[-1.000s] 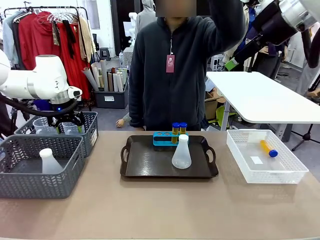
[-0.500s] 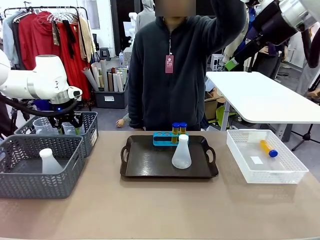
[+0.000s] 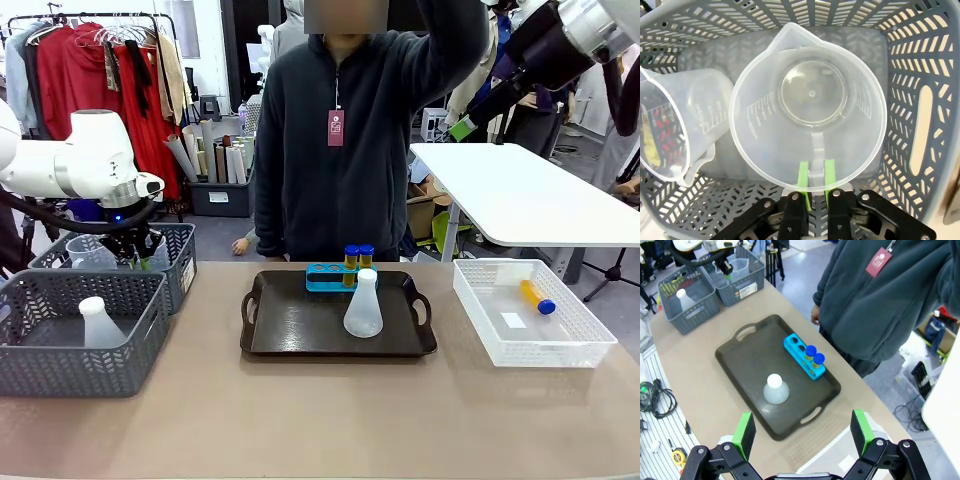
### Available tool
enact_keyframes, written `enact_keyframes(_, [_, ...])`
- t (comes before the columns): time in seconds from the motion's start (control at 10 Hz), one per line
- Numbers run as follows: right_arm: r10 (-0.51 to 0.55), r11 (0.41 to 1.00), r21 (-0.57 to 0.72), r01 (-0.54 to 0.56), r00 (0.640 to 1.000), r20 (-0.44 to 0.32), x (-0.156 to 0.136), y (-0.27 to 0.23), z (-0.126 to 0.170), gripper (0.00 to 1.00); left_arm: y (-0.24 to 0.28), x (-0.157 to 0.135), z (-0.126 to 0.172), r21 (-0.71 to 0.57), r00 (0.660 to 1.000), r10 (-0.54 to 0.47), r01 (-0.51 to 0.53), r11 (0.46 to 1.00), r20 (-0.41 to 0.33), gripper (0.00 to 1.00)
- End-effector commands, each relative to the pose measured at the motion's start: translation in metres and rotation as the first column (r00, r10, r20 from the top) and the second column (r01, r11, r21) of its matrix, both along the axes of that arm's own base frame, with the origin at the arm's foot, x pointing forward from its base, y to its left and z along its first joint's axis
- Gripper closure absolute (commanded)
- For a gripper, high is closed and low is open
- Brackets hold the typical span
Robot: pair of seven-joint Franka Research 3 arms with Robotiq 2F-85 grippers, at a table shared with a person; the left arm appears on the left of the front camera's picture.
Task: Prepare the laboratory tools.
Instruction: Pick up one Large Measuring Cup and place it on the Handle tray.
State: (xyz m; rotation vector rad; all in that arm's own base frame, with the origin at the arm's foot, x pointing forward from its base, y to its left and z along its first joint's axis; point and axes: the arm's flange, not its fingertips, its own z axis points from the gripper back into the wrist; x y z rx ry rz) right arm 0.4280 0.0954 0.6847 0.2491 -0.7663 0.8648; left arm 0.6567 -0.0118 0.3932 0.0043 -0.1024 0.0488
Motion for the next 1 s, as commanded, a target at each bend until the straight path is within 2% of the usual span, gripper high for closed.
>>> enact_keyframes(0.0, [0.001,1.0,0.003,-0.001,1.0,0.001,0.0,-0.001,0.001,0.0,0.004,-0.003,-0.001,-0.002,1.0,-0.004,0.004,1.0,0.006,1.0])
enact_keyframes(0.3, [0.001,1.0,0.003,-0.001,1.0,0.001,0.0,-0.001,0.001,0.0,0.005,-0.003,0.001,0.002,1.0,-0.003,0.003,1.0,0.003,1.0])
enact_keyframes(0.5, [0.001,1.0,0.003,-0.001,1.0,0.001,0.0,-0.001,0.001,0.0,-0.007,-0.003,0.0,-0.017,0.999,-0.017,0.016,1.0,-0.048,1.0])
enact_keyframes(0.6, [0.001,1.0,0.003,-0.001,1.0,0.001,0.0,-0.001,0.001,0.0,-0.001,0.0,0.0,0.002,1.0,-0.003,0.003,1.0,-0.004,1.0])
enact_keyframes(0.9, [0.001,1.0,0.003,-0.001,1.0,0.001,0.0,-0.001,0.001,0.0,-0.001,0.0,0.0,0.002,1.0,-0.003,0.003,1.0,-0.004,1.0])
